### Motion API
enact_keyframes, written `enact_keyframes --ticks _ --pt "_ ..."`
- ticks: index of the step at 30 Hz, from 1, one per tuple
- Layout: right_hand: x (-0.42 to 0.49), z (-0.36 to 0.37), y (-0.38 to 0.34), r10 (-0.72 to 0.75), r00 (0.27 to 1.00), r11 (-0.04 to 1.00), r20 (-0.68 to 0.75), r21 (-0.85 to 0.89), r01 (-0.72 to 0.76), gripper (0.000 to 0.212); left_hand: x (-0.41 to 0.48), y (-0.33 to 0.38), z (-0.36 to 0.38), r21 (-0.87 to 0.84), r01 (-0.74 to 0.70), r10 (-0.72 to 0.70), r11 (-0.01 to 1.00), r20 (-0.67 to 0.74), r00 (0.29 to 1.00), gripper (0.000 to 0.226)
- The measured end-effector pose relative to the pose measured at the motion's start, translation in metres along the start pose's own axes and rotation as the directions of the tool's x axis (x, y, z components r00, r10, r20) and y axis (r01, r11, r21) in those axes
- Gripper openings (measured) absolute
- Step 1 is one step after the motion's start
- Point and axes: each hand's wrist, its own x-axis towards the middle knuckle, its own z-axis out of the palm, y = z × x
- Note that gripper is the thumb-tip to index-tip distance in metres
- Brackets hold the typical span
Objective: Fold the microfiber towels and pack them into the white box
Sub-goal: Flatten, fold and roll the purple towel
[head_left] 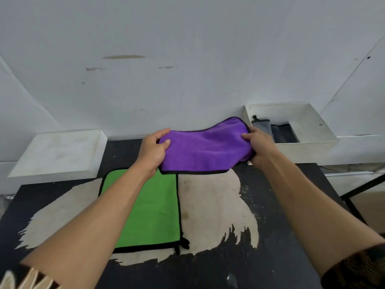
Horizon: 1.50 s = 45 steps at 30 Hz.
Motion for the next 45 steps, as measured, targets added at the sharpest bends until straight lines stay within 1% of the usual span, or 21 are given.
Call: enact_keyframes --ticks 2,4,6,8,9,10,12,15,17,19,22,25,30,31,33,35,37,39,41,43,45 --pt "0.004 -0.025 0.021 0.052 0.998 0.997 -0.019 -0.049 -0.053 0.031 -0.017 -0.021 0.015 0.057 -0.026 0.029 0.998 -0.041 0.999 0.039" --pt "0.007 -0.05 0.051 0.149 0.987 0.98 -0.058 -0.127 -0.155 0.019 -0.037 -0.051 0.034 0.169 0.023 -0.012 0.985 -0.064 0.998 0.038" --pt "0.009 -0.073 0.088 0.283 0.954 0.932 -0.097 -0.207 -0.297 0.019 -0.057 -0.084 0.054 0.295 0.166 -0.169 0.941 -0.014 0.986 0.038" --pt "0.008 -0.091 0.12 0.387 0.916 0.868 -0.103 -0.293 -0.4 0.036 -0.078 -0.112 0.07 0.412 0.311 -0.384 0.857 0.104 0.918 0.045" --pt "0.013 -0.101 0.136 0.406 0.908 0.853 -0.1 -0.316 -0.416 0.047 -0.087 -0.122 0.079 0.457 0.352 -0.454 0.817 0.134 0.881 0.049" --pt "0.015 -0.106 0.148 0.397 0.912 0.849 -0.101 -0.337 -0.407 0.054 -0.093 -0.13 0.085 0.496 0.366 -0.484 0.787 0.13 0.866 0.052" --pt "0.023 -0.115 0.162 0.332 0.937 0.841 -0.11 -0.415 -0.347 0.057 -0.101 -0.138 0.094 0.525 0.375 -0.472 0.764 0.058 0.88 0.048" --pt "0.027 -0.12 0.152 0.193 0.975 0.787 -0.108 -0.577 -0.219 0.048 -0.105 -0.141 0.102 0.518 0.401 -0.43 0.755 -0.07 0.9 0.042" --pt "0.035 -0.124 0.144 0.094 0.987 0.733 -0.128 -0.662 -0.156 0.041 -0.108 -0.143 0.102 0.513 0.412 -0.418 0.753 -0.109 0.902 0.04" --pt "0.039 -0.131 0.141 0.075 0.99 0.651 -0.122 -0.746 -0.141 0.038 -0.117 -0.142 0.104 0.517 0.425 -0.457 0.743 -0.071 0.887 0.042" --pt "0.029 -0.14 0.145 0.154 0.982 0.461 -0.106 -0.872 -0.167 0.049 -0.131 -0.142 0.106 0.476 0.474 -0.547 0.741 0.018 0.837 0.047" --pt "0.022 -0.149 0.157 0.118 0.99 0.384 -0.078 -0.916 -0.118 0.042 -0.142 -0.142 0.104 0.48 0.48 -0.538 0.735 -0.02 0.843 0.044" --pt "0.009 -0.165 0.166 0.114 0.987 0.302 -0.111 -0.943 -0.141 0.037 -0.156 -0.141 0.102 0.665 0.426 -0.54 0.613 -0.04 0.841 0.043" --pt "0.006 -0.167 0.165 0.121 0.986 0.266 -0.119 -0.953 -0.147 0.04 -0.157 -0.14 0.102 0.708 0.412 -0.555 0.574 -0.035 0.831 0.043" --pt "0.001 -0.17 0.162 0.089 0.99 0.181 -0.108 -0.976 -0.122 0.048 -0.156 -0.134 0.104 0.827 0.348 -0.57 0.443 -0.04 0.821 0.039" --pt "-0.002 -0.165 0.16 -0.013 1.0 0.123 -0.004 -0.992 -0.003 0.053 -0.154 -0.126 0.109 0.898 0.294 -0.525 0.327 -0.086 0.847 0.038" --pt "-0.004 -0.152 0.159 -0.099 0.984 0.08 0.148 -0.985 0.156 0.057 -0.152 -0.119 0.119 0.922 0.243 -0.435 0.302 -0.094 0.896 0.045" --pt "-0.003 -0.136 0.16 -0.102 0.954 0.035 0.283 -0.957 0.287 0.065 -0.149 -0.116 0.132 0.952 0.097 -0.33 0.289 0.004 0.944 0.062" --pt "0.005 -0.12 0.163 -0.025 0.929 0.002 0.369 -0.929 0.369 0.075 -0.142 -0.114 0.144 0.968 -0.079 -0.29 0.239 0.149 0.945 0.081" --pt "0.017 -0.107 0.164 0.047 0.915 -0.033 0.401 -0.915 0.403 0.083 -0.133 -0.118 0.15 0.962 -0.172 -0.349 0.212 0.239 0.906 0.091" --pt "0.03 -0.102 0.165 0.095 0.916 -0.06 0.389 -0.916 0.396 0.086 -0.127 -0.126 0.15 0.963 -0.215 -0.449 0.162 0.266 0.853 0.094"
